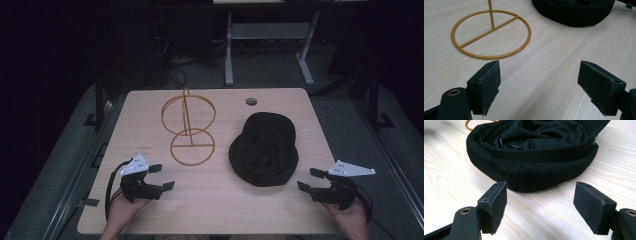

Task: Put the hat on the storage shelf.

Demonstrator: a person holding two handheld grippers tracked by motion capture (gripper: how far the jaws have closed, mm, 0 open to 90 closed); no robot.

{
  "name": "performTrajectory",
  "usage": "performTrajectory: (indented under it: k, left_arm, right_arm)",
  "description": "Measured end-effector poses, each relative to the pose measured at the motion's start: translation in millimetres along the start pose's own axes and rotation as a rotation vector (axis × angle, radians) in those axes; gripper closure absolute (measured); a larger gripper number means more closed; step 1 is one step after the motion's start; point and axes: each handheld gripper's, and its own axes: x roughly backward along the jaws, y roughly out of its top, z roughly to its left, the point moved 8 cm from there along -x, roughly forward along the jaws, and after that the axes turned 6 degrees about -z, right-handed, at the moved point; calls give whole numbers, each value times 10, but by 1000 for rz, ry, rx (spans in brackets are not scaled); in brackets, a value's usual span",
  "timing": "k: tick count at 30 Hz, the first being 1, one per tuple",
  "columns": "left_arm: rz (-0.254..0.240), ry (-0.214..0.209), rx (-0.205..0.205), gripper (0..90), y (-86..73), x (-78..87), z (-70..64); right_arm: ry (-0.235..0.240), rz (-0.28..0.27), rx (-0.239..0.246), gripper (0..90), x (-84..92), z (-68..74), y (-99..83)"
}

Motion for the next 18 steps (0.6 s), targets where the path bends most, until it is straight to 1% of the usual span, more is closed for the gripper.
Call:
performTrajectory:
  k: [3, 6, 7, 8, 9, 10, 11, 12, 13, 14, 15, 16, 17, 18]
  left_arm:
    - [-3, -10, -9, 178, 36, -45, -45]
    - [-6, -31, -22, 176, 108, -106, -131]
    - [-7, -46, -33, 176, 162, -153, -196]
    - [-7, -46, -33, 176, 162, -153, -196]
    - [-12, -70, -51, 176, 240, -223, -286]
    - [-10, -78, -61, 177, 271, -255, -320]
    - [-10, -87, -61, 177, 291, -280, -353]
    - [-10, -87, -61, 177, 291, -280, -353]
    - [-10, -105, -66, 177, 330, -330, -408]
    - [-10, -112, -71, 178, 349, -355, -433]
    - [-7, -123, -84, 179, 397, -424, -493]
    - [-7, -123, -84, 179, 397, -424, -493]
    - [-7, -131, -93, 179, 420, -460, -522]
    - [-8, -142, -106, 179, 465, -541, -577]
  right_arm:
    - [2, 2, 1, 258, -8, 0, -4]
    - [3, 4, 1, 257, -14, 5, -6]
    - [4, 4, -1, 256, -12, 4, -6]
    - [3, 4, -1, 256, -11, 3, -5]
    - [4, 2, -1, 256, -11, 1, -5]
    - [4, 1, -1, 255, -10, -2, -3]
    - [4, 0, -2, 254, -11, -3, -3]
    - [4, 0, -2, 254, -11, -3, -3]
    - [4, 0, -2, 254, -11, -3, -2]
    - [4, 0, -5, 254, -11, -2, -2]
    - [5, -1, -4, 252, -12, -1, -1]
    - [6, -2, -4, 253, -12, 0, 0]
    - [6, -2, -4, 252, -12, 2, 0]
    - [7, -2, -4, 252, -14, 3, 1]
